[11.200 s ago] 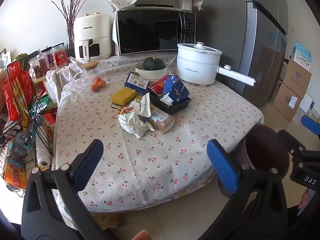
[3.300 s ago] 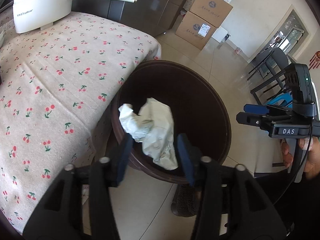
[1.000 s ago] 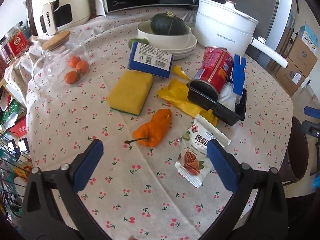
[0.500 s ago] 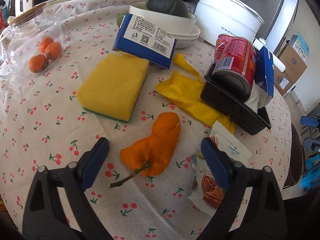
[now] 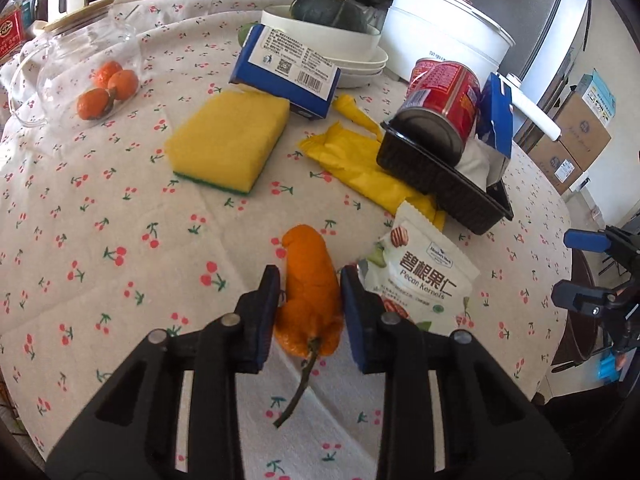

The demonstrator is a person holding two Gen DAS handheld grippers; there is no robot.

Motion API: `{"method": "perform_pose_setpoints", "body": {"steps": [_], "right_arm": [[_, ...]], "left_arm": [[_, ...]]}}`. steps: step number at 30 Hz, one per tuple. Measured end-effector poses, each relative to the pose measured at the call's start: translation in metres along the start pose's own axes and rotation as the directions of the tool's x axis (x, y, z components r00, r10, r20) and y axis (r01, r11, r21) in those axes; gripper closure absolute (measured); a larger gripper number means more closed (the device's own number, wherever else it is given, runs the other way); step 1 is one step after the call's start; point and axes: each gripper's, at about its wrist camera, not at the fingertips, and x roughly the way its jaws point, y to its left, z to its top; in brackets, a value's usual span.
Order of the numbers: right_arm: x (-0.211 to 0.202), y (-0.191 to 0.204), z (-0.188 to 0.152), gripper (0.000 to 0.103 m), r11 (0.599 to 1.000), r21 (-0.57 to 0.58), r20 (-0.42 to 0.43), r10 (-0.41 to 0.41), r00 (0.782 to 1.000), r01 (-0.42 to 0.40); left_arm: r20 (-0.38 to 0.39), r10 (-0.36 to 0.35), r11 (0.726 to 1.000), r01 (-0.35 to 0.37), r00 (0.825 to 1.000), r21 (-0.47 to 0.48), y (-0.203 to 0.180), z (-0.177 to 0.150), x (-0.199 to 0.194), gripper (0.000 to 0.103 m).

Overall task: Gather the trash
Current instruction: 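Grasp the pecan snack bag with the right tool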

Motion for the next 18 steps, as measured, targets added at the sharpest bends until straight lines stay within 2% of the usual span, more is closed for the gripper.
{"method": "perform_pose_setpoints", "body": {"steps": [7, 11, 18], "right_arm": [[0.021, 0.042, 0.008, 0.000, 0.995, 0.028, 0.029, 0.095, 0.995, -0.095], [0.036, 0.058, 0.016, 0.000, 0.992, 0.053, 0.069, 0.111, 0.991, -0.115], [0.064, 0.084, 0.018, 0.000, 1.000, 0.003, 0.139, 0.010, 0.990, -0.010]], "left_arm": [[0.060, 0.064, 0.998, -0.065, 0.996, 0.024, 0.011, -0.022, -0.042, 0.071], [0.056, 0.092, 0.995, -0.091, 0.994, -0.032, 0.036, -0.033, -0.061, 0.072], [0.077, 0.124, 0.992, -0.120, 0.989, -0.048, 0.054, -0.044, -0.079, 0.072]]}}
